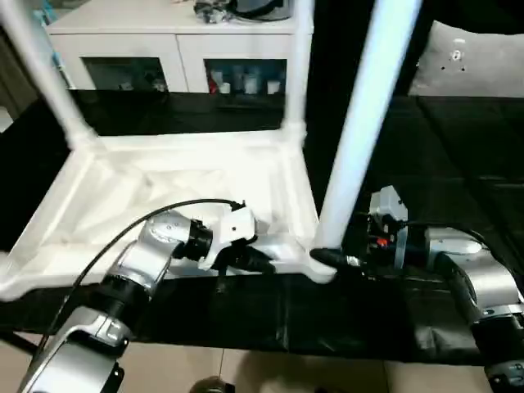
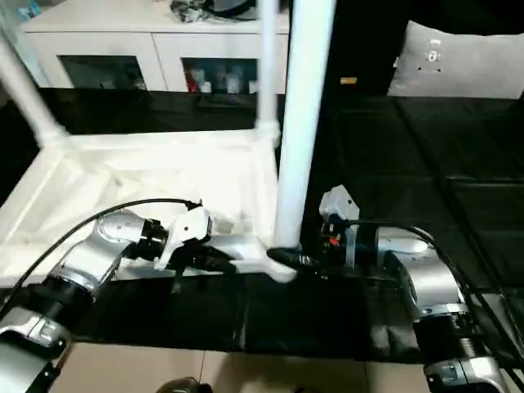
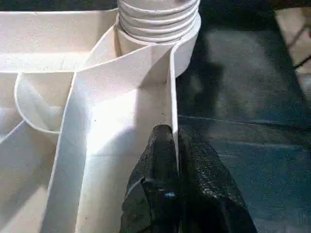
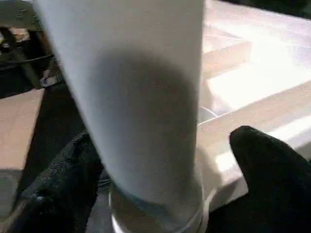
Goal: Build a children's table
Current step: Rotate leg to tighten
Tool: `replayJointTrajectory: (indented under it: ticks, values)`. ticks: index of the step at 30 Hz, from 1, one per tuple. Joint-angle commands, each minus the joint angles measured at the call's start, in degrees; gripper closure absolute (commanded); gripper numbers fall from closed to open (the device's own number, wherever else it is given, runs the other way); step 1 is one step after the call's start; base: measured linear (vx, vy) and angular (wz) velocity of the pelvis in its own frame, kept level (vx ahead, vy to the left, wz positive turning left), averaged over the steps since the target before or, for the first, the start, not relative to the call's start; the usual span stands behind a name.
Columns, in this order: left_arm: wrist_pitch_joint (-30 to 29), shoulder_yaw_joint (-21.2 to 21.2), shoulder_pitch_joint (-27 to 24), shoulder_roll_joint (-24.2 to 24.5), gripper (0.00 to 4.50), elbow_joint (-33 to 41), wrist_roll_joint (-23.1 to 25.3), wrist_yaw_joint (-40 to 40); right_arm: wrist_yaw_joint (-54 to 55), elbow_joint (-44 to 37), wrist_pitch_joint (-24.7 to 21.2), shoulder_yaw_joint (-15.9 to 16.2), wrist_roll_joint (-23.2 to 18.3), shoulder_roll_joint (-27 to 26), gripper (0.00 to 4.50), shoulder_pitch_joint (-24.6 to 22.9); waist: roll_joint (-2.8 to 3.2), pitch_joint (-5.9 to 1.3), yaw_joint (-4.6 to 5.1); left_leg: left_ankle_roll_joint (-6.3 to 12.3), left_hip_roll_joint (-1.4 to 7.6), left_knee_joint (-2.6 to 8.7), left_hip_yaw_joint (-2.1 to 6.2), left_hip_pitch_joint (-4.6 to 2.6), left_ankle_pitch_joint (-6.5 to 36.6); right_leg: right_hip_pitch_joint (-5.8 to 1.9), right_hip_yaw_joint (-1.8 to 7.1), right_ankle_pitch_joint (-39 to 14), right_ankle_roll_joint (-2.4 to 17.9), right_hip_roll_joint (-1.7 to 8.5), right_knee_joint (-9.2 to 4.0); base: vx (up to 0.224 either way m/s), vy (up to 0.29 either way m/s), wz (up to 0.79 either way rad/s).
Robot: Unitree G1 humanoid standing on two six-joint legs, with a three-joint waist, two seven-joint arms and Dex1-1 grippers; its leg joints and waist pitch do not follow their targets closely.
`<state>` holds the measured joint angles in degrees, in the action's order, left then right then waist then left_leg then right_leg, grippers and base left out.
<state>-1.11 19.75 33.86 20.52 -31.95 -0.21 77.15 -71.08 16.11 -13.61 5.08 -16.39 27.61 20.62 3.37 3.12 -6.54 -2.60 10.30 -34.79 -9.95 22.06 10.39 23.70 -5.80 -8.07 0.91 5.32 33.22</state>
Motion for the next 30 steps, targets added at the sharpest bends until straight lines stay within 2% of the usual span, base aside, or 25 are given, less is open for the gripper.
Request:
replayJointTrajectory:
  ticks: [1, 4, 8, 13, 14, 17, 18, 21, 25, 26, 28, 30]
  values:
    - [2.58, 0.55, 2.34, -0.21, 4.50, 0.36, -0.86, 2.01, -1.71, -0.19, -0.93, 0.77, -1.14, 0.42, 0.73, 1.10, -0.97, -4.53, 0.23, 4.64, 2.86, 3.98, 0.64, -1.02, 11.65, -3.37, 2.60, -19.30, 10.68, 3.56, -3.70, 0.000, 0.000, 0.00]
    - [4.74, 0.80, 3.15, -0.14, 4.50, -1.71, -0.76, 3.05, -3.54, -0.94, -2.05, 1.83, -2.13, 1.33, 0.90, 1.17, -0.97, -4.56, 0.16, 4.67, 2.83, 3.96, 0.62, -1.14, 12.00, -3.34, 2.57, -19.45, 10.53, 3.53, -3.84, 0.000, 0.000, 0.00]
    - [5.38, 0.73, 3.67, -0.16, 4.50, -3.06, -0.62, 3.94, -4.53, -0.93, -1.86, 2.54, -1.35, 1.73, 1.27, 0.93, -0.90, -4.60, 0.07, 4.46, 2.88, 3.96, 0.64, -1.05, 11.49, -3.33, 2.59, -19.38, 10.49, 3.61, -3.78, 0.000, 0.000, 0.00]
    - [6.35, 0.58, 4.26, -0.23, 4.50, -4.63, -0.61, 4.01, -4.93, -0.91, -2.38, 2.22, -1.54, 1.35, 1.71, 0.89, -0.98, -4.60, 0.00, 4.36, 2.91, 3.97, 0.67, -1.06, 11.52, -3.34, 2.58, -19.35, 10.60, 3.66, -3.74, 0.000, 0.000, 0.00]
    - [6.39, 0.58, 4.28, -0.20, 4.50, -4.69, -0.63, 4.04, -4.98, -0.98, -2.47, 2.24, -1.61, 1.32, 1.91, 0.83, -1.03, -4.61, 0.00, 4.37, 2.91, 3.96, 0.68, -1.01, 11.46, -3.41, 2.57, -19.41, 10.60, 3.69, -3.72, 0.000, 0.000, 0.00]
    - [6.75, 0.49, 4.43, -0.27, 4.50, -5.10, -0.69, 4.07, -4.99, -1.22, -2.81, 2.46, -2.12, 1.43, 2.07, 0.72, -1.17, -4.66, -0.06, 4.53, 2.92, 3.93, 0.68, -0.98, 10.86, -3.43, 2.58, -18.94, 10.70, 3.70, -3.60, 0.000, 0.000, 0.00]
    - [6.79, 0.39, 4.50, -0.34, 4.50, -5.24, -0.77, 4.07, -4.72, -1.52, -3.18, 2.55, -2.48, 1.20, 2.14, 0.58, -1.50, -4.61, -0.02, 4.61, 2.94, 3.96, 0.62, -0.97, 10.81, -3.40, 2.60, -18.98, 10.65, 3.67, -3.62, 0.000, 0.000, 0.00]
    - [6.49, -0.13, 4.57, -0.65, 4.50, -5.47, -1.00, 3.71, -3.73, -2.19, -4.78, 2.49, -3.38, 0.31, 2.31, 0.20, -1.48, -4.48, -0.04, 4.37, 2.94, 4.03, 0.63, -1.08, 11.14, -3.32, 2.59, -21.14, 9.98, 3.75, -3.82, 0.000, 0.000, 0.00]
    - [2.37, -1.16, 3.67, -1.03, 4.50, -3.19, -1.04, 0.22, 3.03, -2.88, -7.19, 1.41, -3.21, -3.12, 2.39, -0.43, -1.42, -4.21, 0.31, 3.35, 2.86, 4.23, 0.71, -1.27, 13.06, -3.15, 2.49, -24.69, 9.00, 3.77, -4.29, 0.000, 0.000, 0.00]
    - [-1.06, -2.00, 2.92, -1.70, 4.50, -1.10, -1.39, -2.40, 8.47, -3.49, -7.91, 1.51, -1.53, -5.48, 2.40, -0.65, -1.08, -4.12, 0.60, 2.46, 2.82, 4.33, 0.80, -1.40, 14.08, -3.00, 2.50, -26.14, 8.53, 3.79, -4.43, 0.000, 0.000, 0.00]
    - [-2.79, -2.37, 2.62, -2.07, 4.50, -0.13, -1.54, -3.64, 11.26, -3.37, -8.04, 1.42, -0.57, -6.64, 2.42, -0.55, -1.25, -3.82, 1.15, 1.33, 2.57, 4.46, 0.96, -1.66, 16.39, -2.95, 2.18, -29.97, 7.32, 3.77, -4.93, 0.000, 0.000, 0.00]
    - [-6.24, -3.01, 1.87, -3.21, 4.50, 2.37, -1.48, -6.82, 18.15, -2.57, -8.83, 1.18, 2.05, -9.16, 2.43, 0.04, -1.07, -3.51, 2.03, 0.67, 2.34, 4.62, 1.22, -1.70, 18.87, -2.97, 1.79, -33.23, 5.87, 3.66, -5.50, 0.000, 0.000, 0.00]
